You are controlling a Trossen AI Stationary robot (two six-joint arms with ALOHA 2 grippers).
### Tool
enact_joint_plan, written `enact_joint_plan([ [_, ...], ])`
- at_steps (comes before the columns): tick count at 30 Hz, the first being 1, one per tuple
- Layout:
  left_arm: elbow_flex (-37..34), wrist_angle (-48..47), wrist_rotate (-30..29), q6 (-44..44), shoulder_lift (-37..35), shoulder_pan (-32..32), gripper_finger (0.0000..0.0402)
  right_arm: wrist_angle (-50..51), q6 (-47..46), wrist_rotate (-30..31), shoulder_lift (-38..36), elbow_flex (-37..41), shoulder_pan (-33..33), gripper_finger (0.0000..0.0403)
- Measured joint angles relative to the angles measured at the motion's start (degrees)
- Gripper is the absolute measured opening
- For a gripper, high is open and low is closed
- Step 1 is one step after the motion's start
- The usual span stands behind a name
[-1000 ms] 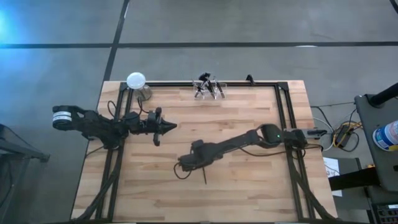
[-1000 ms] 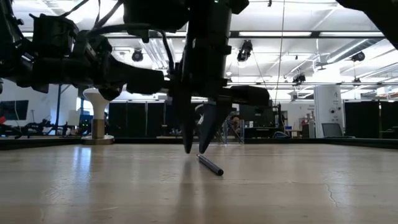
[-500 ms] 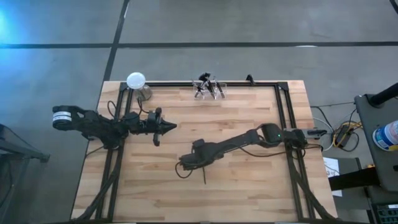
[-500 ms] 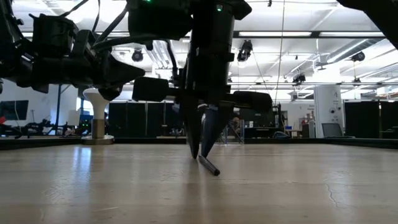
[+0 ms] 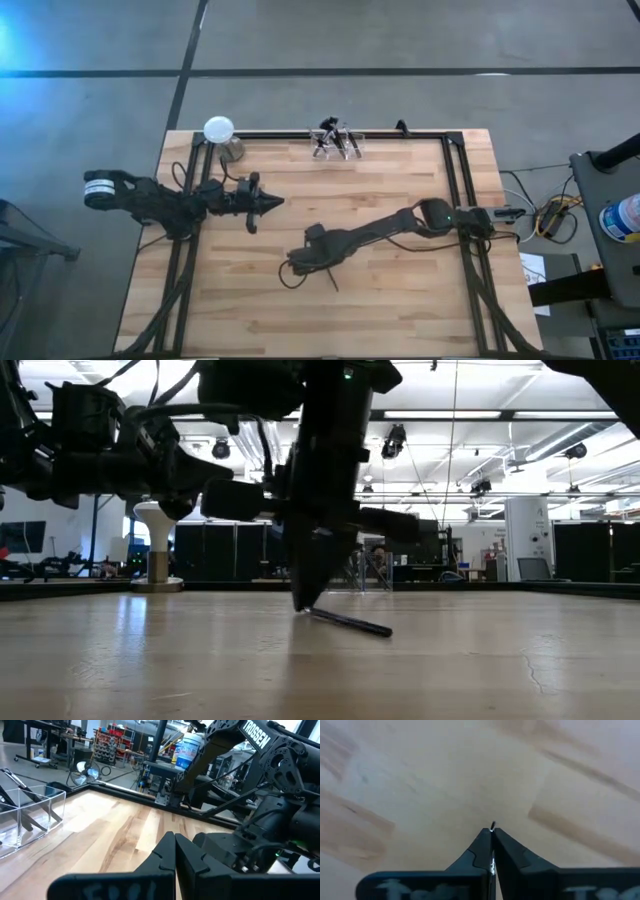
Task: Pick & Place Makeup Brushes
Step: Put the black liner brush into the transparent organizer
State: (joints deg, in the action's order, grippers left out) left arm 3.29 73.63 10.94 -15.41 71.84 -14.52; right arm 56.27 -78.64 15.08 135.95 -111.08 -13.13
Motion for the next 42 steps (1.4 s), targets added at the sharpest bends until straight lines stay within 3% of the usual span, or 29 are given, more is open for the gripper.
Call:
enact_joint_plan([
  [15, 0.0, 0.2, 0.0, -1.7, -4.6, -1.3, 0.0, 0.4, 20.1, 16.5, -14.3, 4.0, 0.1, 0.0009],
  [20, 0.1, 0.2, 0.0, -2.3, -5.9, -1.3, 0.0, -0.8, 25.4, 21.4, -22.8, 13.0, 0.6, 0.0008],
  [24, 0.1, 0.1, -0.1, -2.9, -6.1, -1.3, 0.0, -8.6, 31.2, 22.7, -32.0, 23.9, 2.1, 0.0008],
  [33, 0.1, 0.0, -0.1, -3.7, -6.1, -1.4, 0.0, -34.6, 48.1, 19.8, -51.5, 48.0, 9.1, 0.0008],
  [38, 0.1, 0.4, -1.0, -2.4, -6.4, -2.2, 0.0, -54.5, 60.5, 9.3, -58.7, 58.3, 15.6, 0.0008],
  [42, 0.8, 0.8, -1.6, -2.2, -6.4, -3.5, 0.0, -64.5, 66.9, 0.4, -61.6, 63.1, 21.7, 0.0008],
])
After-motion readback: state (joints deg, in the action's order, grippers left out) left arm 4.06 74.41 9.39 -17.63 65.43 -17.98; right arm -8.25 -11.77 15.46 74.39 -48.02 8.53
